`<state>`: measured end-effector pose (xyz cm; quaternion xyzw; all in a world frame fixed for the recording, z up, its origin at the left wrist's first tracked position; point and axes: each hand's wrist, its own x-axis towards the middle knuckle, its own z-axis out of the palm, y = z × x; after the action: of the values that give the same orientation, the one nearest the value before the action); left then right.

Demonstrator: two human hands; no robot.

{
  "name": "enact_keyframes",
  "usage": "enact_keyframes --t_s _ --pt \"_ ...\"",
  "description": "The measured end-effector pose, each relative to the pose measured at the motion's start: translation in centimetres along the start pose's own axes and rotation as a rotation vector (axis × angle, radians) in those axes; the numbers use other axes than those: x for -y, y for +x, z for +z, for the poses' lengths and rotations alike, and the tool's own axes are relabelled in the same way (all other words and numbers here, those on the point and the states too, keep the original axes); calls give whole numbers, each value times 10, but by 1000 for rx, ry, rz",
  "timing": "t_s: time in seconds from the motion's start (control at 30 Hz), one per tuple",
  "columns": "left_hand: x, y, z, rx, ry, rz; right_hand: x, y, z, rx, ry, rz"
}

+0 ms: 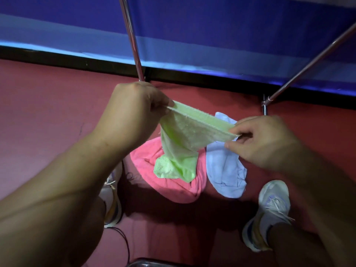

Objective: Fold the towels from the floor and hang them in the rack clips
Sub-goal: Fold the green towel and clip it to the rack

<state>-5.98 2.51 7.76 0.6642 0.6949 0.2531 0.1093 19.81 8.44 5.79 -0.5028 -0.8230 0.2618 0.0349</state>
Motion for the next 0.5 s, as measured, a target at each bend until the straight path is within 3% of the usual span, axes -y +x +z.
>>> enact_keyframes --t_s 0.07,0.27,0.5 --pt "-1 -4 2 8 -28 -20 -3 0 0 -2 -114 13" --pt "-18 -36 -7 -4 0 1 13 -32 -12 -434 -53 -132" --pt "-70 -77 -87 -59 -15 136 49 -102 -74 -452 -132 -255"
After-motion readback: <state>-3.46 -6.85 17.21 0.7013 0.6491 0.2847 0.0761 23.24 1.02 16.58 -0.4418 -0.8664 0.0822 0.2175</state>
